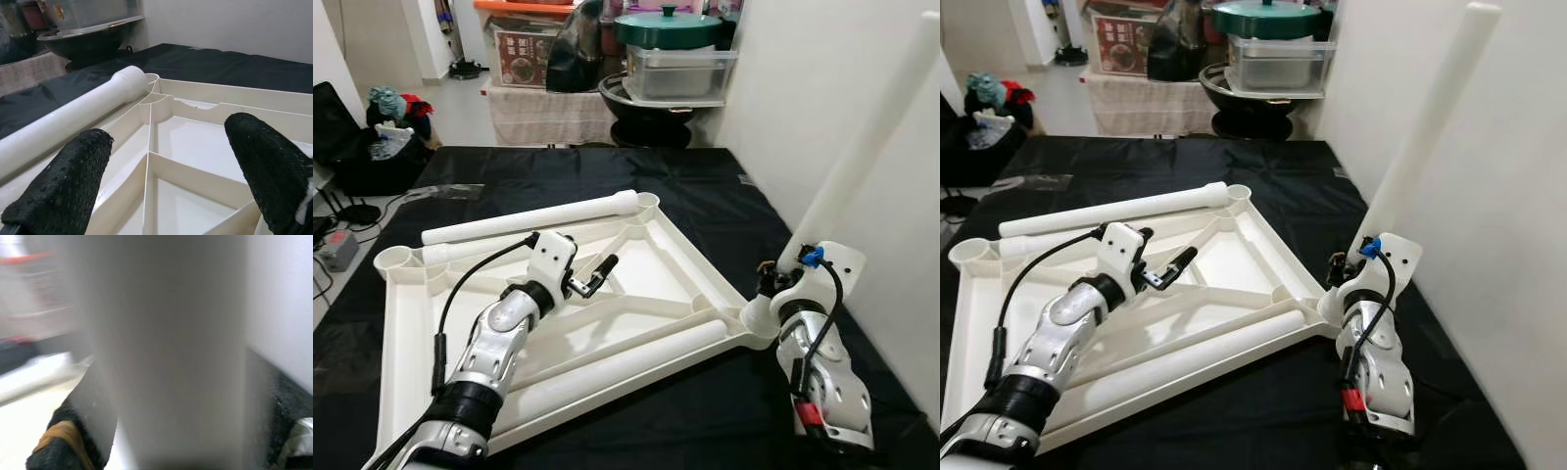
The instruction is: Building children table
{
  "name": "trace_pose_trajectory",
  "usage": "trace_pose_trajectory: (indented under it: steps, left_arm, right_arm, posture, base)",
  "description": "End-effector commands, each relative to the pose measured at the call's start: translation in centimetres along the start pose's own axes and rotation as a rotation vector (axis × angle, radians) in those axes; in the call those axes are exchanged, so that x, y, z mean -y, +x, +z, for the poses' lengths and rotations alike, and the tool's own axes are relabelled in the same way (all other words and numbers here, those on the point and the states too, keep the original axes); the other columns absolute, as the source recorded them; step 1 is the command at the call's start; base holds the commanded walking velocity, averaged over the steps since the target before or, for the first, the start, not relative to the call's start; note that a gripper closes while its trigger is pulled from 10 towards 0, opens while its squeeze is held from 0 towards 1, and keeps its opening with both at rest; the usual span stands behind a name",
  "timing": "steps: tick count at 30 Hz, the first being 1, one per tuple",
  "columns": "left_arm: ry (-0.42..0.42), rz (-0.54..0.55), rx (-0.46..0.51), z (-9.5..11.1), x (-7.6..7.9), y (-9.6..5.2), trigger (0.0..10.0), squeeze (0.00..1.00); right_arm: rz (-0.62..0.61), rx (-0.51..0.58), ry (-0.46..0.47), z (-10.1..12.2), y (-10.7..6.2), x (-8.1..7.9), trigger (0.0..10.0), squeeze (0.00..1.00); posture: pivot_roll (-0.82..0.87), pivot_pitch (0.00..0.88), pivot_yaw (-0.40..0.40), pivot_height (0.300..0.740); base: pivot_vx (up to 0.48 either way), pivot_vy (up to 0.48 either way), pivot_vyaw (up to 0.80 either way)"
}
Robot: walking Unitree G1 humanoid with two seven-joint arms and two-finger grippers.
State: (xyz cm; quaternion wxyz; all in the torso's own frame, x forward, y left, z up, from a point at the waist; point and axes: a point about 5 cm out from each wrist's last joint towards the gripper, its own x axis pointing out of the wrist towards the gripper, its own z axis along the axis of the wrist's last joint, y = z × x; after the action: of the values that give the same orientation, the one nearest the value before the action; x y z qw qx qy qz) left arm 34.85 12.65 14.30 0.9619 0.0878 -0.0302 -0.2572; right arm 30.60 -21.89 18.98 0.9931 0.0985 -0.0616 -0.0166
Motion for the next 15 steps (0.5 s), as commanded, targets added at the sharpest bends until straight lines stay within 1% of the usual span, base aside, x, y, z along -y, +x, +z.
trace_pose_trajectory:
  steps: [1,2,3,4,5,6,7,9,10,11,13,14,15]
  left_arm:
    - [0.033,0.022,0.044,0.8,-0.2,-0.2,10.0,0.0]
    - [0.033,0.022,0.044,0.8,-0.2,-0.2,10.0,0.0]
    - [0.049,0.076,0.091,1.5,-0.2,-1.1,10.0,0.0]
    - [0.049,0.076,0.091,1.5,-0.2,-1.1,10.0,0.0]
    - [0.073,0.115,0.129,2.1,0.1,-2.5,10.0,0.0]
    - [0.089,0.139,0.152,2.4,0.3,-3.5,10.0,0.0]
    - [0.089,0.139,0.152,2.4,0.3,-3.5,10.0,0.0]
    - [0.101,0.207,0.154,2.6,1.0,-5.5,10.0,0.0]
    - [0.101,0.207,0.154,2.6,1.0,-5.5,10.0,0.0]
    - [0.11,0.235,0.151,2.7,1.1,-6.1,10.0,0.0]
    - [0.11,0.235,0.151,2.7,1.1,-6.1,10.0,0.0]
    - [0.114,0.3,0.137,2.5,1.6,-7.4,10.0,0.0]
    - [0.137,0.37,0.116,2.1,1.7,-8.7,10.0,0.0]
  right_arm:
    - [0.265,0.039,-0.042,1.3,-0.5,-1.4,10.0,0.0]
    - [0.265,0.039,-0.042,1.3,-0.5,-1.4,10.0,0.0]
    - [0.371,0.006,-0.1,1.4,-0.8,-1.1,10.0,0.0]
    - [0.371,0.006,-0.1,1.4,-0.8,-1.1,10.0,0.0]
    - [0.45,-0.036,-0.16,1.2,-0.9,-0.7,10.0,0.0]
    - [0.493,-0.064,-0.194,1.1,-1.0,-0.4,10.0,0.0]
    - [0.493,-0.064,-0.194,1.1,-1.0,-0.4,10.0,0.0]
    - [0.554,-0.098,-0.228,0.9,-0.7,-0.3,10.0,0.0]
    - [0.554,-0.098,-0.228,0.9,-0.7,-0.3,10.0,0.0]
    - [0.569,-0.105,-0.239,0.8,-0.5,-0.4,10.0,0.0]
    - [0.569,-0.105,-0.239,0.8,-0.5,-0.4,10.0,0.0]
    - [0.586,-0.111,-0.236,0.9,0.0,-0.5,10.0,0.0]
    - [0.601,-0.116,-0.23,0.9,0.5,-0.7,10.0,0.0]
  posture:
    - [0.0,0.0,-0.04,0.74]
    - [0.0,0.0,-0.04,0.74]
    - [0.01,0.0,-0.041,0.74]
    - [0.01,0.0,-0.041,0.74]
    - [0.03,0.0,-0.049,0.74]
    - [0.03,0.0,-0.051,0.74]
    - [0.03,0.0,-0.051,0.74]
    - [0.05,0.0,-0.06,0.74]
    - [0.05,0.0,-0.06,0.74]
    - [0.05,0.0,-0.06,0.74]
    - [0.05,0.0,-0.06,0.74]
    - [0.08,0.0,-0.071,0.74]
    - [0.09,0.0,-0.083,0.74]
  base:
    - [0.0,0.0,0.0]
    - [0.0,0.0,0.0]
    - [0.0,0.0,0.0]
    - [0.0,0.0,0.0]
    - [0.0,0.0,0.0]
    - [0.0,0.0,0.0]
    - [0.0,0.0,0.0]
    - [0.0,0.0,0.0]
    - [0.0,0.0,0.0]
    - [0.0,0.0,0.0]
    - [0.0,0.0,0.0]
    - [0.0,0.0,0.0]
    - [0.0,0.0,0.0]
